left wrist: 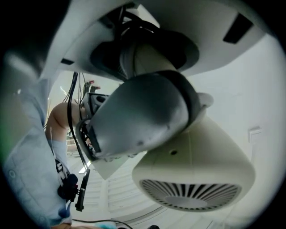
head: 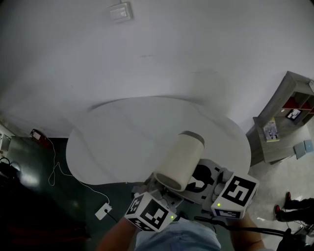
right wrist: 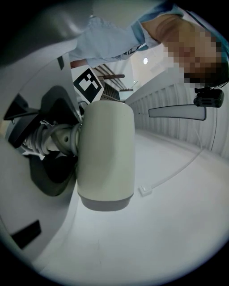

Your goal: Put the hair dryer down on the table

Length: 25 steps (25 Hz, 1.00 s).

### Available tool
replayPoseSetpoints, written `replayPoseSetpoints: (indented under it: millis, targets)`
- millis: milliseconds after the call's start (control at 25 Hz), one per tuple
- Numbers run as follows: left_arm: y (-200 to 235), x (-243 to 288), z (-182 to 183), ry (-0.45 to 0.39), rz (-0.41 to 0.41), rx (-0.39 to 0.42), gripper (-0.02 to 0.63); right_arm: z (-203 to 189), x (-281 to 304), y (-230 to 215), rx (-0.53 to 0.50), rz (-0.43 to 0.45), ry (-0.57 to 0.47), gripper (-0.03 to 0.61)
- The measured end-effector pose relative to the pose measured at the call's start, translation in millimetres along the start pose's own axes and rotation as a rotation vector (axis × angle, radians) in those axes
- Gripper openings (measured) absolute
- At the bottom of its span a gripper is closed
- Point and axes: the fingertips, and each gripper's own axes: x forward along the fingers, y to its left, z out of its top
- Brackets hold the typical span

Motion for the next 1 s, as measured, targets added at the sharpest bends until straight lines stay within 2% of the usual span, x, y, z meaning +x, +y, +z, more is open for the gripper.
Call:
replayPoseSetpoints:
  millis: [400, 720, 920, 1000]
  targets:
    - [109.9, 6.2, -38.4, -0.023, -0.075, -0.033, 0.212, 22.4, 89.9, -83.0, 0.055, -0.046, 0.034, 0.227]
    - [187.0, 9.8, -39.9, -0.042, -0.108, 0.037, 0.212, 59.6, 132.9, -135.9, 0.029, -0.111, 0.005, 0.227]
    - [234.3, 25.7, -45.7, -0.032, -0.16, 0.028, 0.212, 73.3, 155.9, -184.7, 0.069, -0.143, 0.002, 0.227]
    - [236.3, 28.3, -47.7, -0.028, -0.165, 0.036, 0.212, 76.1, 156.8, -187.6, 0.073, -0.143, -0.015, 0.227]
